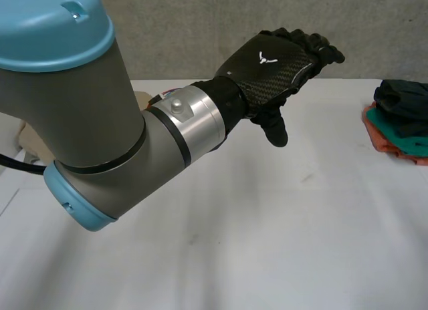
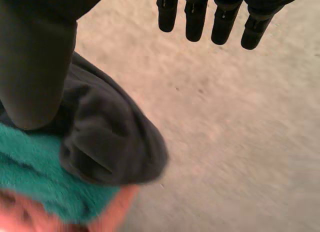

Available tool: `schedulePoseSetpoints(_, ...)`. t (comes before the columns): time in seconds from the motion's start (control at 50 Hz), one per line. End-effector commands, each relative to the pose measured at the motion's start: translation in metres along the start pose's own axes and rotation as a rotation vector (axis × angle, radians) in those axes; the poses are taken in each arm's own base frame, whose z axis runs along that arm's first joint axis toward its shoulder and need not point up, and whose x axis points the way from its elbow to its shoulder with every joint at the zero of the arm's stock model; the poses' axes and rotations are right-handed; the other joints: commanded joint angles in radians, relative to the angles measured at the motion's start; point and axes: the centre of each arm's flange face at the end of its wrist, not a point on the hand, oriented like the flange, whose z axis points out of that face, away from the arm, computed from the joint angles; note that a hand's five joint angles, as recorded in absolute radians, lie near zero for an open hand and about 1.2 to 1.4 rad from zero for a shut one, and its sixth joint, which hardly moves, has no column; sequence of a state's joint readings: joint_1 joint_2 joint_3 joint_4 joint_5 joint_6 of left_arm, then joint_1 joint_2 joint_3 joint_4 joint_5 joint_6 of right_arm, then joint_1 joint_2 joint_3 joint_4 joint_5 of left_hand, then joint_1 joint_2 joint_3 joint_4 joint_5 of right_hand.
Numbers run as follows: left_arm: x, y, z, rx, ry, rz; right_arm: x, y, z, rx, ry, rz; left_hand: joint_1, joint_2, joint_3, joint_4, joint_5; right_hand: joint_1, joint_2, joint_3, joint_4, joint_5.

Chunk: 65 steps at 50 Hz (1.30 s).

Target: Fold the laundry.

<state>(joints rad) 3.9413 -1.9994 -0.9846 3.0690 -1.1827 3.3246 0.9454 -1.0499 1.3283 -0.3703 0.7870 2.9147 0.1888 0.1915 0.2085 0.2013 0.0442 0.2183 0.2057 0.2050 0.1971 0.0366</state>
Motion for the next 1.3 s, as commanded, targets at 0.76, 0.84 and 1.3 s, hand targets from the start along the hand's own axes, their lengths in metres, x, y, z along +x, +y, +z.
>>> schedulePoseSetpoints(0.76, -0.305, 0.219, -0.114, -0.561, -0.620, 0.401, -0.324, -0.046, -0.133, -0.052, -0.645, -0.359, -0.013, -0.016, -0.033, -0.026, -0.043, -0.044, -0.031, -0.030, -0.023, -0.037)
schedulePoseSetpoints(0.84, -0.319, 0.242, -0.123, -0.555, -0.597, 0.379, -0.324, -0.040, -0.137, -0.076, -0.641, -0.375, -0.011, -0.013, -0.030, -0.023, -0.040, -0.044, -0.031, -0.030, -0.023, -0.037)
schedulePoseSetpoints(1.3, -0.294, 0.212, -0.135, -0.591, -0.558, 0.316, -0.323, -0.033, -0.136, -0.086, -0.640, -0.370, 0.113, 0.110, 0.093, 0.100, 0.083, -0.044, -0.031, -0.030, -0.023, -0.037)
